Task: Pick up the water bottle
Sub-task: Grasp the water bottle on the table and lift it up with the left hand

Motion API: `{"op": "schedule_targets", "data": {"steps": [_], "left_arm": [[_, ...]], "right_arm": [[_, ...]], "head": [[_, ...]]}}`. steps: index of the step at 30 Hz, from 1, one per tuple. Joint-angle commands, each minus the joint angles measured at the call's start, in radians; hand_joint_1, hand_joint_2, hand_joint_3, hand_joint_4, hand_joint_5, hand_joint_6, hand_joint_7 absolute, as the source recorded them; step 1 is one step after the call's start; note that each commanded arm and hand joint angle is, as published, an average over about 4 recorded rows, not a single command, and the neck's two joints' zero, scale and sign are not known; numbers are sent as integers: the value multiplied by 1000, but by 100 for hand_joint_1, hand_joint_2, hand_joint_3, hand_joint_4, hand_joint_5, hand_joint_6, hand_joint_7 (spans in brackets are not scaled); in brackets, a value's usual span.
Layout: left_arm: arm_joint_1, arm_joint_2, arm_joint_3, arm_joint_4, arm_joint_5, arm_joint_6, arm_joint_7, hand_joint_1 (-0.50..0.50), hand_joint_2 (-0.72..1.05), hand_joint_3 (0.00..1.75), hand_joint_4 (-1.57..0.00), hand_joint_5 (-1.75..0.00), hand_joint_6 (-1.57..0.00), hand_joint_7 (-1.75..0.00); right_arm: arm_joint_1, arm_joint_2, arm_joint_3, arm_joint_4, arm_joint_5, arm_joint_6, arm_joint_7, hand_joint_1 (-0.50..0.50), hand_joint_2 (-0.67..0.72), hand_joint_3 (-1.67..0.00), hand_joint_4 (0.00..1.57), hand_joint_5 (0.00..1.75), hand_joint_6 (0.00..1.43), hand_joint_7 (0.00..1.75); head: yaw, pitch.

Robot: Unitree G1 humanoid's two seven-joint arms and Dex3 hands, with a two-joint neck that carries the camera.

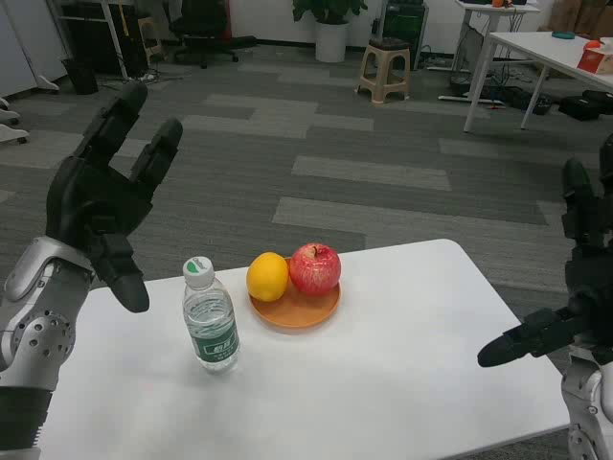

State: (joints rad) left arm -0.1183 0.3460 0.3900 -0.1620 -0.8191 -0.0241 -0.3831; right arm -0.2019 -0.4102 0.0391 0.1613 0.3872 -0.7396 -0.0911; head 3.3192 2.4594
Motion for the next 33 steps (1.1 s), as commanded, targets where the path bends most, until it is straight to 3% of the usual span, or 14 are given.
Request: {"op": "schedule_targets", "data": {"steps": [1,3,13,21,33], "left_arm": [[-136,-157,-162,115,103,-152,-7,-50,-37,9,0,0,0,-14],[-137,-157,-163,116,103,-152,-7,-50,-37,9,0,0,0,-14],[-138,-157,-163,116,103,-152,-7,-50,-37,2,0,0,0,-17],[-138,-157,-163,116,103,-154,-7,-50,-37,9,0,0,0,-16],[-122,-157,-154,115,101,-168,-7,-50,-37,7,0,0,0,-16]], "right_arm": [[-48,-28,-24,-63,22,-15,-13,-25,72,0,0,0,0,0],[-48,-28,-25,-63,22,-16,-13,-25,72,0,0,0,0,0],[-48,-27,-24,-62,22,-16,-13,-25,72,0,0,0,0,0],[-48,-27,-24,-63,22,-15,-13,-25,72,0,0,0,0,0],[-47,-28,-20,-65,22,-16,-13,-25,72,0,0,0,0,0]], "head": [[-75,53],[-47,29],[-46,27],[-54,5],[-27,-166]]}}
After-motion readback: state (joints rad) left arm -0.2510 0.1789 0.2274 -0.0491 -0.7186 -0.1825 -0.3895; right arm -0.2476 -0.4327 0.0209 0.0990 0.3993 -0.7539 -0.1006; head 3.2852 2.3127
